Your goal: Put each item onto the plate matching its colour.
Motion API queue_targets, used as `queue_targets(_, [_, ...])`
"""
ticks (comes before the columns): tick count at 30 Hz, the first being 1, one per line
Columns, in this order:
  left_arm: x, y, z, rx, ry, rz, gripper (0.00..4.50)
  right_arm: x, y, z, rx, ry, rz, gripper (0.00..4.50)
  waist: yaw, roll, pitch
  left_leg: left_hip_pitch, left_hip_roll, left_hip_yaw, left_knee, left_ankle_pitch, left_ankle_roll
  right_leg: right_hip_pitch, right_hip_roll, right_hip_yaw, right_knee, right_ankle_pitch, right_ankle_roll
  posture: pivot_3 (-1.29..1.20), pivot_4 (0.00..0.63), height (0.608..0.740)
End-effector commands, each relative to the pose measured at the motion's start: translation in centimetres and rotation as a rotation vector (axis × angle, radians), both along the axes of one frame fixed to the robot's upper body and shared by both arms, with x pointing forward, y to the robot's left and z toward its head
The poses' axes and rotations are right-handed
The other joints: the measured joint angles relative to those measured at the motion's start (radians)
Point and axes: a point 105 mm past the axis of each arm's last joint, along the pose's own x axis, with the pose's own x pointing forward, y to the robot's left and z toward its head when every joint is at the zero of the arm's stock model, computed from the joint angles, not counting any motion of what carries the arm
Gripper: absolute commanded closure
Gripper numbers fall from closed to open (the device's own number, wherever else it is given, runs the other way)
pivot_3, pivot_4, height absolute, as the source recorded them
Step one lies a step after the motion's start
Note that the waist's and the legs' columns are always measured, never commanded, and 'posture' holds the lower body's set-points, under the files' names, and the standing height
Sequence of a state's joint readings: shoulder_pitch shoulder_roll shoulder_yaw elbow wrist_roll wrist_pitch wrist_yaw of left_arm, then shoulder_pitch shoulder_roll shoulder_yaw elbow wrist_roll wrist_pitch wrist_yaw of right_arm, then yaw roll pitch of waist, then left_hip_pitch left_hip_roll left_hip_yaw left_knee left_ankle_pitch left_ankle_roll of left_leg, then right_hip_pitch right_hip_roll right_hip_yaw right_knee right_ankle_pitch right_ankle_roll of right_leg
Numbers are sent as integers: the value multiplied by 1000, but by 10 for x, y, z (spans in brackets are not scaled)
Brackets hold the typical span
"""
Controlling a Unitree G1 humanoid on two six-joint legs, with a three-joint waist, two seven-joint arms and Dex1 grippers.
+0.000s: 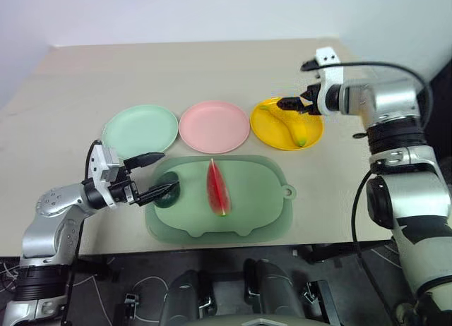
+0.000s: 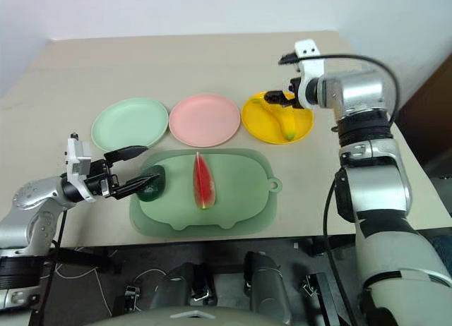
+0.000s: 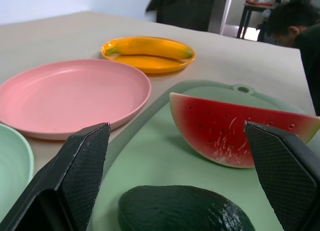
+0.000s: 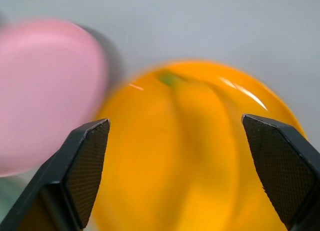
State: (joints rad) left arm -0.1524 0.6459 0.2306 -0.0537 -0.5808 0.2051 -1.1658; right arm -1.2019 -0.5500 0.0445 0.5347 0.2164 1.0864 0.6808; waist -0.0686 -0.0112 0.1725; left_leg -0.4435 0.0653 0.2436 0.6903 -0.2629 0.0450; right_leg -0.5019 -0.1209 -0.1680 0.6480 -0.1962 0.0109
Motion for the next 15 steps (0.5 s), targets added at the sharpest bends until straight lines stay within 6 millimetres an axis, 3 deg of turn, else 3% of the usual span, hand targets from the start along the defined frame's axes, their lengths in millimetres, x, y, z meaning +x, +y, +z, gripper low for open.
queue_targets(1, [-1,6,10,-6,-46,2,0,-40,32,2,115,150,112,22,0,0,0,0,0,0,0,0,0,0,0,0,0,0,0,0,150,696])
queue_targets(5, [0,7,11,-8,-46,-1,0,-66,57,1,205,225,237,22,0,0,0,0,0,0,1,0,0,0,0,0,0,0,-1,0,150,696])
queue_targets(8, [1,6,9,-13,-37,-16,0,-81,83,-13,214,289,352,22,3,-1,0,-1,0,0,1,0,0,0,-1,-1,0,0,-1,0,150,696])
queue_targets(15, [4,4,7,-6,-31,-32,0,-98,114,-34,238,459,408,22,1,-1,0,0,0,0,1,0,0,1,0,-1,0,0,-1,0,150,696])
